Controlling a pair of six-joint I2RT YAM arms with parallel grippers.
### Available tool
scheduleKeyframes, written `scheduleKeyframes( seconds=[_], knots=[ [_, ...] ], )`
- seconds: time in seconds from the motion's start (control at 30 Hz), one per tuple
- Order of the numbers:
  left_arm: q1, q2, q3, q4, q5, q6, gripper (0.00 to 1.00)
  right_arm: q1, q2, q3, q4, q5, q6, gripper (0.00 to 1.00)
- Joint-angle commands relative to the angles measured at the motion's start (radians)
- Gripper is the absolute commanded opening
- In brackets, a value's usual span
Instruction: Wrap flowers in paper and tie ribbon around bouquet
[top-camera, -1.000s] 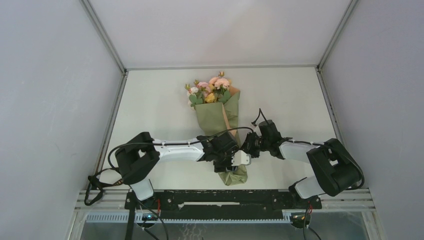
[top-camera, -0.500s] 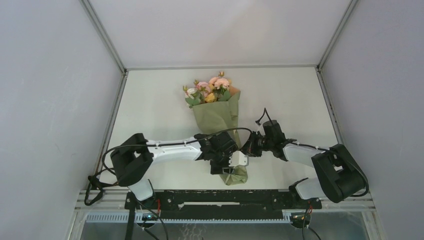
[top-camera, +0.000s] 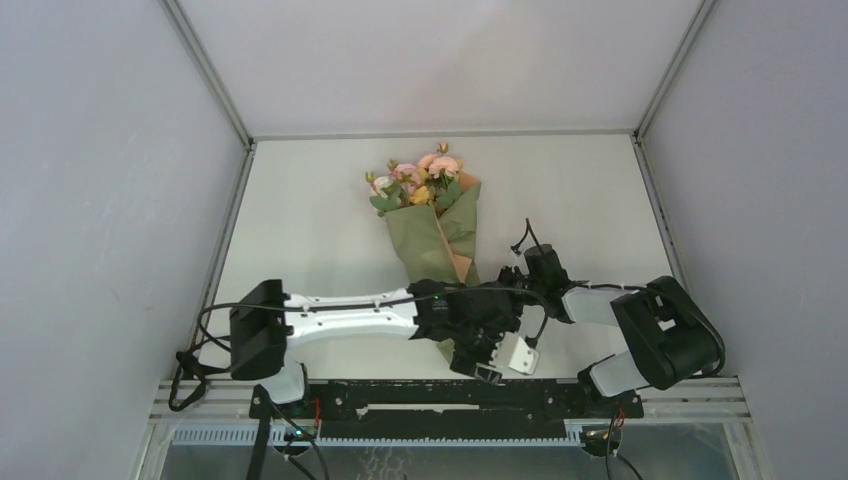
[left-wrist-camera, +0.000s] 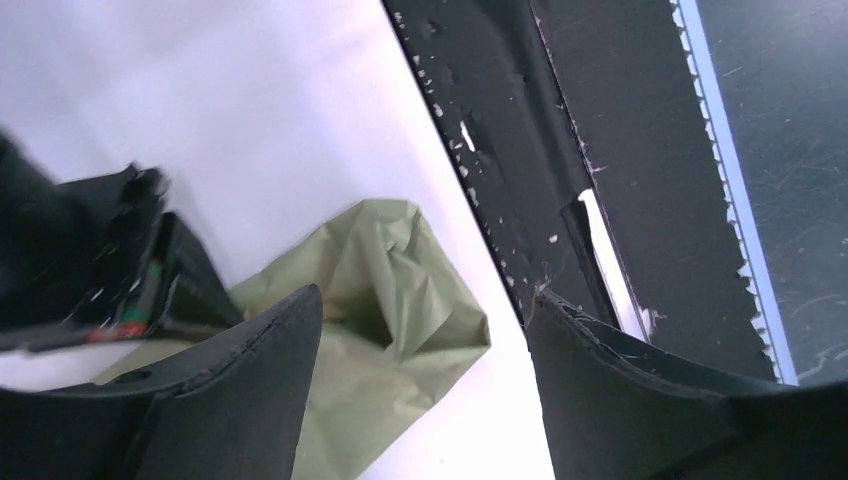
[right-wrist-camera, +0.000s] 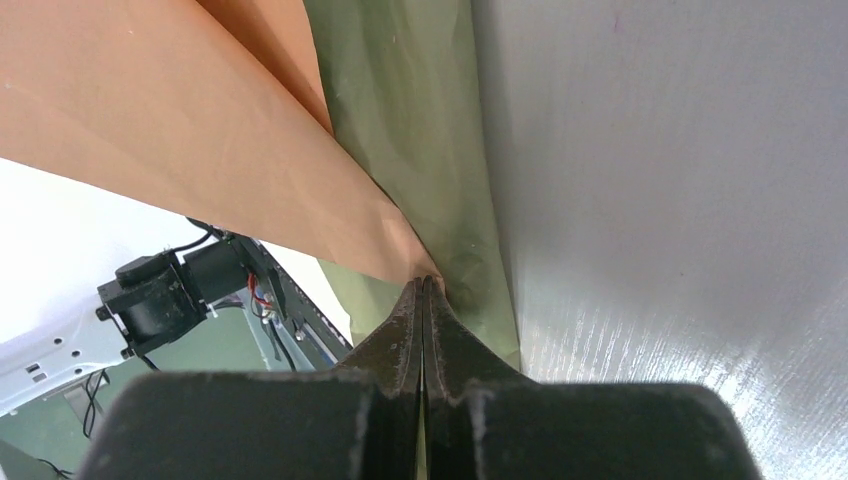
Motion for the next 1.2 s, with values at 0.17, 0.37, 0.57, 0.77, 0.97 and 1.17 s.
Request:
scheduleKeyframes(
  seconds=[0.17, 0.37, 0.57, 0.77, 0.97, 1.17],
  knots=[
    [-0.012, 0.137, -0.041, 0.13, -0.128, 0.038, 0.75, -0.004, -0.01, -0.004, 0.042, -0.008, -0.004, 0.0],
    [-0.012, 0.119, -0.142, 0.136, -0.128, 0.031, 0.48, -0.017, -0.07, -0.004, -0.029, 0.009, -0.042, 0.0],
    [-0.013, 0.1, -0.232, 0.139, -0.071, 0.003, 0.36, -0.028, -0.106, -0.004, -0.083, 0.006, -0.063, 0.0],
    [-0.01, 0.094, -0.279, 0.162, -0.084, 0.004, 0.32, -0.015, -0.156, -0.016, -0.143, -0.003, -0.075, 0.0],
    [0.033, 0.108, -0.34, 0.21, 0.043, 0.079, 0.12, -0.022, -0.226, -0.039, -0.123, -0.068, -0.082, 0.03],
    [0.109, 0.143, -0.31, 0.139, 0.234, 0.179, 0.0, -0.019, -0.212, -0.023, -0.104, -0.088, -0.103, 0.01]
  ],
)
